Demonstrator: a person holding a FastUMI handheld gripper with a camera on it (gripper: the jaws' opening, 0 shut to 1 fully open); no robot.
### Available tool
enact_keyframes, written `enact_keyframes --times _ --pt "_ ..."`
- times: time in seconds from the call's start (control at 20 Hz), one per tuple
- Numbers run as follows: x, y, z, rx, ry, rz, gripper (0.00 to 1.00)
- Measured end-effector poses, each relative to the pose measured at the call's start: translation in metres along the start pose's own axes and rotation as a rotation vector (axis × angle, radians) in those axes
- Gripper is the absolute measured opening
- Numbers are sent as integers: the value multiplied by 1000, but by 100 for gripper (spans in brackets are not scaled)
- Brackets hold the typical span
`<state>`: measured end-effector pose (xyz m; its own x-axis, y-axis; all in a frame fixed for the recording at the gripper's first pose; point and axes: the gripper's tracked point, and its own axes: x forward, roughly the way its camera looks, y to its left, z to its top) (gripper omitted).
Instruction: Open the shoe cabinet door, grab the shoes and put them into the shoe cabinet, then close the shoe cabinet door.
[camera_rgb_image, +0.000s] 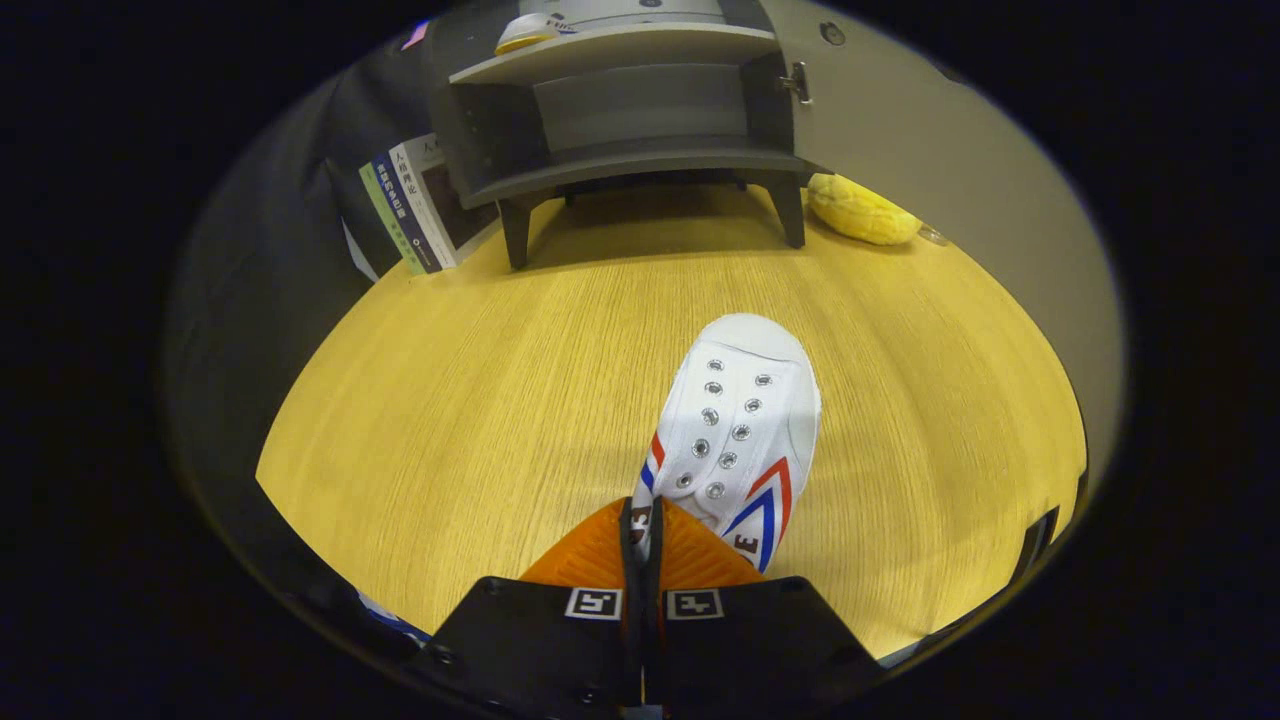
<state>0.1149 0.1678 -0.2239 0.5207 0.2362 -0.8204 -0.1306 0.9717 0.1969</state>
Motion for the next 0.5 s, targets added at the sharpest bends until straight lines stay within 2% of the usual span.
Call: enact_keyframes --times 0.25,0.5 --pt "-14 -4 16 39 -78 29 2" --pt "-28 -1 40 163 -127 103 2"
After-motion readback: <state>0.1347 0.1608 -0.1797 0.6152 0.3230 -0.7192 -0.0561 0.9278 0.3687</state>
